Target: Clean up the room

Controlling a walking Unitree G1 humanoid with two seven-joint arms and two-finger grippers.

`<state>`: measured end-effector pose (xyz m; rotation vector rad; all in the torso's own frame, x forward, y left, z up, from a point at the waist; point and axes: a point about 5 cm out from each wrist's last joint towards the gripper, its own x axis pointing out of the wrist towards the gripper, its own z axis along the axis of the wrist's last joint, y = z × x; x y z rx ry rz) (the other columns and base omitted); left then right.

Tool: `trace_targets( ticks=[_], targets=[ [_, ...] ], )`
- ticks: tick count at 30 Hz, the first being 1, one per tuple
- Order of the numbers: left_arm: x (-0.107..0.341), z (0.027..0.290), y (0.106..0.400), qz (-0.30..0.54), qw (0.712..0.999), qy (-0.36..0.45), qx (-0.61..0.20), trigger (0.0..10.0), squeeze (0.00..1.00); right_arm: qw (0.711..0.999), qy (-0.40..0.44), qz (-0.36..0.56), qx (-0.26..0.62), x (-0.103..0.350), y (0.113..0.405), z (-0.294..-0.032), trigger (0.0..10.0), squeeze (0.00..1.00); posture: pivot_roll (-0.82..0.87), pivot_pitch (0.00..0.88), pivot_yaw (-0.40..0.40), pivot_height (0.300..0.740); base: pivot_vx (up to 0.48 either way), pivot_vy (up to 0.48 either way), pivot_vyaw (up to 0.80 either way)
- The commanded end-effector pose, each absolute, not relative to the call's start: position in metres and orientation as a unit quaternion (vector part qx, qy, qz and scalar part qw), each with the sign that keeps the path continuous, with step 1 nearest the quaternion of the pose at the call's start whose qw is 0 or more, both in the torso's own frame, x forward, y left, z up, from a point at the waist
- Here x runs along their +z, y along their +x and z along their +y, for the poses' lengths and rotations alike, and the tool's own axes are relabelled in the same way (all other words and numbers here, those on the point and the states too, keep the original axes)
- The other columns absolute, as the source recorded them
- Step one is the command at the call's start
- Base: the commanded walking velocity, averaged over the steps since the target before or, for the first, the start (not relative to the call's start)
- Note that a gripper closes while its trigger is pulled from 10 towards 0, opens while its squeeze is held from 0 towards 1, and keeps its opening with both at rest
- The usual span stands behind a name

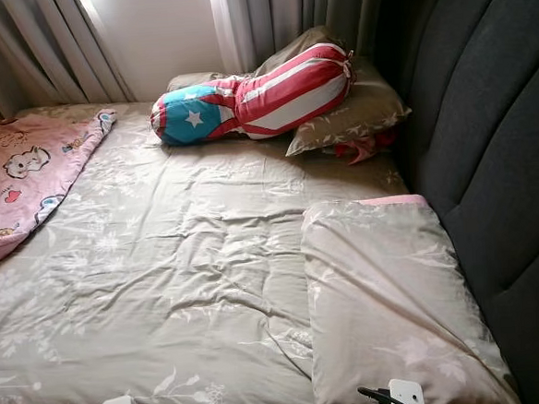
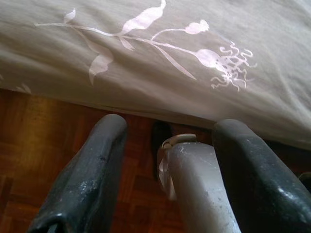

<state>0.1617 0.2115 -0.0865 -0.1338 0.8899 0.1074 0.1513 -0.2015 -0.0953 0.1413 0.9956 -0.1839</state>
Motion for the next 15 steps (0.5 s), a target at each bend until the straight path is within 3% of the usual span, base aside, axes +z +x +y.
trace_targets(
  ticks=[1,12,13,14,15],
  targets=[
    [-0.0913,0.2143,0.1475,0.442,0.894,-0.06,0.051,10.0,0.0,0.866,0.063,0.488,-0.09,-0.0984,0.1448,-0.199,10.0,1.0,-0.04,0.0,-0.022,0.74,0.0,0.0,0.0],
    [-0.0927,0.2107,0.1448,0.445,0.893,-0.051,0.037,10.0,0.0,0.863,0.065,0.497,-0.068,-0.1006,0.1404,-0.1945,10.0,1.0,-0.05,0.0,0.003,0.74,0.0,0.0,0.0],
    [-0.0927,0.2106,0.1448,0.446,0.893,-0.05,0.035,10.0,0.0,0.862,0.065,0.498,-0.067,-0.1008,0.1398,-0.1945,10.0,0.67,-0.06,0.0,0.004,0.74,0.0,0.0,0.0],
    [-0.0928,0.2107,0.1446,0.447,0.893,-0.048,0.033,10.0,0.0,0.861,0.066,0.499,-0.066,-0.1011,0.1391,-0.1944,10.0,0.42,-0.07,0.0,0.007,0.74,0.0,0.0,0.0],
    [-0.0931,0.2099,0.1443,0.449,0.892,-0.047,0.028,10.0,0.0,0.859,0.056,0.505,-0.061,-0.1019,0.1369,-0.1947,10.0,0.0,-0.07,0.0,0.01,0.74,0.0,0.0,0.0]
  ],
)
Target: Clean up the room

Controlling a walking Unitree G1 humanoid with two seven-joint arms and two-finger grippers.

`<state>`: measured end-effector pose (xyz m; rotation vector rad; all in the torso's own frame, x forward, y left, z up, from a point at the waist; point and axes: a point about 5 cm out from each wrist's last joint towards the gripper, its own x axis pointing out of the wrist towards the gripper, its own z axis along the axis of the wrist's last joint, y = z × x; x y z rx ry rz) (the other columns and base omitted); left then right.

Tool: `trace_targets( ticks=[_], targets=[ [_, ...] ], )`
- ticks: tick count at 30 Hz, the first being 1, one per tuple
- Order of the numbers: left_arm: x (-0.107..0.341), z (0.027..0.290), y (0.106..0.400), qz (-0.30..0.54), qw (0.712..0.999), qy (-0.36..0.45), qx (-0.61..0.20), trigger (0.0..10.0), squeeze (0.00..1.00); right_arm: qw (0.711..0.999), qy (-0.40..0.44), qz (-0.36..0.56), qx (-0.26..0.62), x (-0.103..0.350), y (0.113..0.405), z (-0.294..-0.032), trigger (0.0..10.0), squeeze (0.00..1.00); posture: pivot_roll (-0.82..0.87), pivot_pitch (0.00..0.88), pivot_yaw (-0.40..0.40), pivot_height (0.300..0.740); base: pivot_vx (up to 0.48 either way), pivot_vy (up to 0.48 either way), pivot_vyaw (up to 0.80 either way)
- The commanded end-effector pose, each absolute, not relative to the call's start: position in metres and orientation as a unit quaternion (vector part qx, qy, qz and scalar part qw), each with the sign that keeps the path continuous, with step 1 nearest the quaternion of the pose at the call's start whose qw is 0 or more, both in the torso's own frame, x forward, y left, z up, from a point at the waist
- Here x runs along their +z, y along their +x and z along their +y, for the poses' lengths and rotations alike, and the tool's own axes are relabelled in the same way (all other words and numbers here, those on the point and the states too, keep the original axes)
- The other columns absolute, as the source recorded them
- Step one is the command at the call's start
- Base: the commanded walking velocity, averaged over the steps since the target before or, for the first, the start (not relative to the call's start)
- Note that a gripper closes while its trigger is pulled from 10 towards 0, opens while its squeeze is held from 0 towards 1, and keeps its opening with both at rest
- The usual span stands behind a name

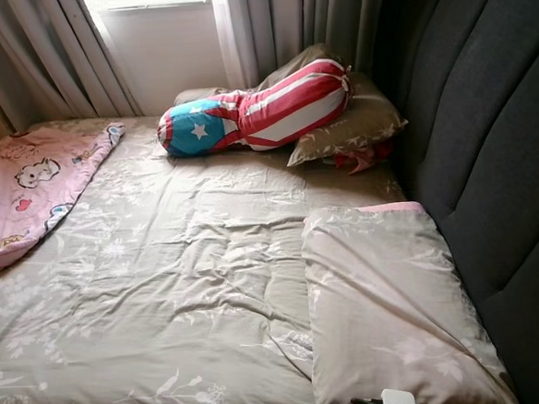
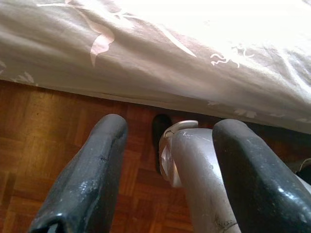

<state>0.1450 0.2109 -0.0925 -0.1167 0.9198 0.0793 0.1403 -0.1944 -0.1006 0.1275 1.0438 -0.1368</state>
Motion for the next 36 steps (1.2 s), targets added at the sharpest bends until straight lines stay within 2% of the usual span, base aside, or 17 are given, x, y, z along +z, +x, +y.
trace_targets(
  ticks=[1,8,9,15,16,17,36],
  targets=[
    [-0.093,0.21,0.144,0.45,0.891,-0.049,0.028,10.0,0.0,0.858,0.046,0.51,-0.052,-0.103,0.136,-0.194,10.0,0.0,-0.08,0.0,0.016,0.74,0.0,0.0,0.0],
    [-0.093,0.213,0.142,0.451,0.891,-0.049,0.031,10.0,0.0,0.861,0.052,0.505,-0.037,-0.103,0.136,-0.186,10.0,0.0,-0.07,0.0,0.018,0.74,0.0,0.0,0.0],
    [-0.093,0.213,0.142,0.451,0.891,-0.049,0.03,10.0,0.0,0.861,0.053,0.505,-0.037,-0.103,0.136,-0.186,10.0,1.0,-0.07,0.0,0.017,0.74,0.0,0.0,0.0],
    [-0.094,0.213,0.141,0.454,0.889,-0.048,0.029,10.0,0.0,0.86,0.053,0.506,-0.037,-0.103,0.135,-0.184,10.0,1.0,-0.07,0.0,0.016,0.74,0.0,0.0,0.0],
    [-0.094,0.213,0.141,0.454,0.889,-0.047,0.028,10.0,0.0,0.86,0.051,0.506,-0.036,-0.103,0.136,-0.183,10.0,0.23,-0.07,0.0,0.016,0.74,0.0,0.0,0.0],
    [-0.094,0.213,0.141,0.454,0.889,-0.047,0.027,10.0,0.0,0.861,0.049,0.505,-0.034,-0.103,0.137,-0.183,10.0,0.0,-0.07,0.0,0.015,0.74,0.0,0.0,0.0],
    [-0.09,0.215,0.15,0.444,0.894,-0.048,0.034,10.0,0.0,0.868,0.027,0.496,-0.017,-0.1,0.143,-0.185,10.0,0.0,-0.06,0.0,0.004,0.74,0.0,0.0,0.06]
  ],
)
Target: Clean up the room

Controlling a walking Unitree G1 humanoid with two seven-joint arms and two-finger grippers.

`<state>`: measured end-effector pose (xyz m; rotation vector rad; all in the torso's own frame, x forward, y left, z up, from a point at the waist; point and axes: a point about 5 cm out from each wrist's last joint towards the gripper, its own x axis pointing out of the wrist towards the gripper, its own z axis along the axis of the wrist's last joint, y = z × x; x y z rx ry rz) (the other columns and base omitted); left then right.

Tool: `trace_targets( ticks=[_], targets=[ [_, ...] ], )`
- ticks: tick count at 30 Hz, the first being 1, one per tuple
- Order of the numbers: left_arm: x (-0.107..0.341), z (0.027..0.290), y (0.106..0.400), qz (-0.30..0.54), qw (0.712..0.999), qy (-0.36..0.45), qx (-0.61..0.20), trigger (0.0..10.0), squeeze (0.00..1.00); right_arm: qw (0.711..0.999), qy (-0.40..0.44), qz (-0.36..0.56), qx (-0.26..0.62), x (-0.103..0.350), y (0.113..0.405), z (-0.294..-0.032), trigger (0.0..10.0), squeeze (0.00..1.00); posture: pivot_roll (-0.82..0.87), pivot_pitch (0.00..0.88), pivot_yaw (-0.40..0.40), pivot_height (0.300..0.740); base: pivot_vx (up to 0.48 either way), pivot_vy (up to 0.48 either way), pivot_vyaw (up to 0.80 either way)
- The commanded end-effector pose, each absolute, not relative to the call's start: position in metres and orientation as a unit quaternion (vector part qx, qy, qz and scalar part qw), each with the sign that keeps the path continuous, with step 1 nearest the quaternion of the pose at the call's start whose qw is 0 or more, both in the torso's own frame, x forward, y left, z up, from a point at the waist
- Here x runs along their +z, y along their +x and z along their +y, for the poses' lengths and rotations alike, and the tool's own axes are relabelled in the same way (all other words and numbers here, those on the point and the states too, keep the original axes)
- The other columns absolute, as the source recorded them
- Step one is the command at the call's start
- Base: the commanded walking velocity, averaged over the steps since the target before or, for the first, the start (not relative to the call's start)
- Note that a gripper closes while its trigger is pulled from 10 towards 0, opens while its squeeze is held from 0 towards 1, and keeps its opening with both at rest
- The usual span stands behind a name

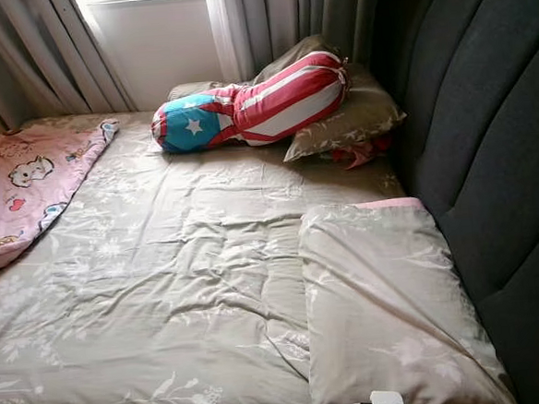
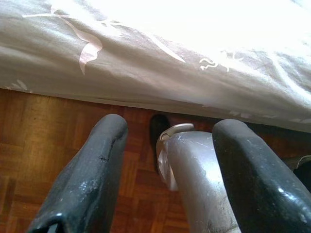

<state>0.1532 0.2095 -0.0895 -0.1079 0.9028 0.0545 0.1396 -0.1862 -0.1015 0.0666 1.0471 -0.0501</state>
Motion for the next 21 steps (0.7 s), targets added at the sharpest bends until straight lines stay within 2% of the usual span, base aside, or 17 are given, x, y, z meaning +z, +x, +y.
trace_targets(
  ticks=[1,3,19,21],
  targets=[
    [-0.0902,0.2152,0.1497,0.444,0.894,-0.047,0.033,10.0,0.0,0.868,0.027,0.496,-0.018,-0.1004,0.1432,-0.1848,10.0,0.0,-0.06,0.0,0.004,0.74,0.0,0.0,0.57],
    [-0.0901,0.2153,0.15,0.445,0.894,-0.047,0.032,10.0,0.0,0.868,0.028,0.495,-0.019,-0.1003,0.1434,-0.1846,10.0,0.0,-0.06,0.0,0.006,0.74,0.0,0.0,0.52],
    [-0.0898,0.217,0.1511,0.452,0.891,-0.038,0.025,10.0,0.0,0.866,0.037,0.497,-0.025,-0.1007,0.1433,-0.1832,10.0,0.0,-0.05,0.0,0.011,0.74,0.0,0.0,0.0],
    [-0.0901,0.2173,0.1505,0.454,0.89,-0.042,0.027,10.0,0.0,0.866,0.037,0.498,-0.025,-0.1008,0.1431,-0.1827,10.0,0.0,-0.06,0.0,0.012,0.74,0.0,0.454,0.0]
  ],
)
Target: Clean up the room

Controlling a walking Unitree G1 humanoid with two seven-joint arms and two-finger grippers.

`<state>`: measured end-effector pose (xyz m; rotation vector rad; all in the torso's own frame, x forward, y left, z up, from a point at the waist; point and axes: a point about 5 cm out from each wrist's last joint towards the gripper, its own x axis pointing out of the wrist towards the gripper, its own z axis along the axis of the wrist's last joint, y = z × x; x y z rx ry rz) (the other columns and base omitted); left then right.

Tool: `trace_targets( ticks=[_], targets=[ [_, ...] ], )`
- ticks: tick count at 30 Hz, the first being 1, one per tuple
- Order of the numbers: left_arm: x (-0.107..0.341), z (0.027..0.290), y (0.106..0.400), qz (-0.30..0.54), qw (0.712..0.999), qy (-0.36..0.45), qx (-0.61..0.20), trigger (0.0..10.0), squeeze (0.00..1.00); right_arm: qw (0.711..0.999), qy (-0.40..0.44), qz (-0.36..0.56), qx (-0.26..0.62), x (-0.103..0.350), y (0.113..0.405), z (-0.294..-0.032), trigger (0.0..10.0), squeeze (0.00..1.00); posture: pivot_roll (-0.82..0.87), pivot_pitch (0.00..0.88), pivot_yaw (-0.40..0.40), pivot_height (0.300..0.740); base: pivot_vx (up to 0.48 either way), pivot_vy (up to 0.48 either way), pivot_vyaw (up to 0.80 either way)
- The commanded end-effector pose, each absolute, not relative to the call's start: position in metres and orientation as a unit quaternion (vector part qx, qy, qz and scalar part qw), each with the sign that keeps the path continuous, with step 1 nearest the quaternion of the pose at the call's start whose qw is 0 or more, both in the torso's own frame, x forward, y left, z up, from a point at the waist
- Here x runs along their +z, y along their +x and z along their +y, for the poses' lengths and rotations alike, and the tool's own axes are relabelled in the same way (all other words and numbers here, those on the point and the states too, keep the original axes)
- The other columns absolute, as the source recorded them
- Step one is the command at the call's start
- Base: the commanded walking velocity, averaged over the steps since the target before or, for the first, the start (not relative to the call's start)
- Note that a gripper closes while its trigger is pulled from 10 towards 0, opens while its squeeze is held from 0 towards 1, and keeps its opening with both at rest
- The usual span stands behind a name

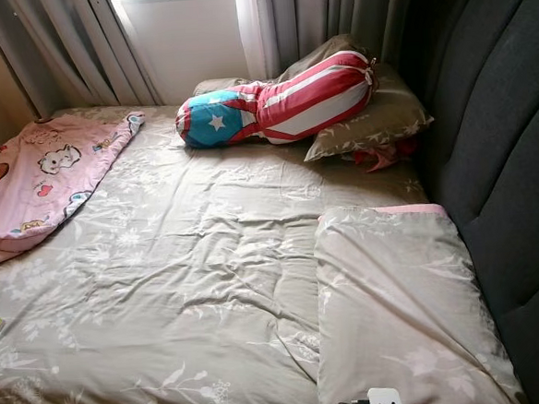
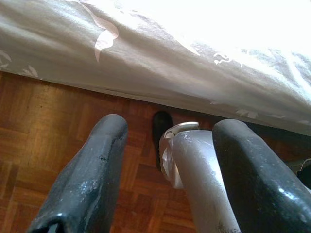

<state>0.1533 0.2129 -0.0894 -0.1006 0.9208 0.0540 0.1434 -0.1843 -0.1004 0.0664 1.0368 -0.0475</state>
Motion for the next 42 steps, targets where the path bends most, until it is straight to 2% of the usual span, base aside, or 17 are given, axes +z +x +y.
trace_targets(
  ticks=[1,42],
  targets=[
    [-0.0901,0.2173,0.1505,0.454,0.89,-0.042,0.027,10.0,0.0,0.866,0.037,0.498,-0.025,-0.1008,0.1431,-0.1827,10.0,0.0,-0.06,0.0,0.012,0.74,0.0,0.472,0.0],
    [-0.089,0.2191,0.1523,0.455,0.89,-0.038,0.019,10.0,0.0,0.864,0.011,0.503,0.01,-0.1002,0.1458,-0.1802,10.0,0.0,-0.05,0.0,0.012,0.74,0.0,0.458,0.0]
  ],
)
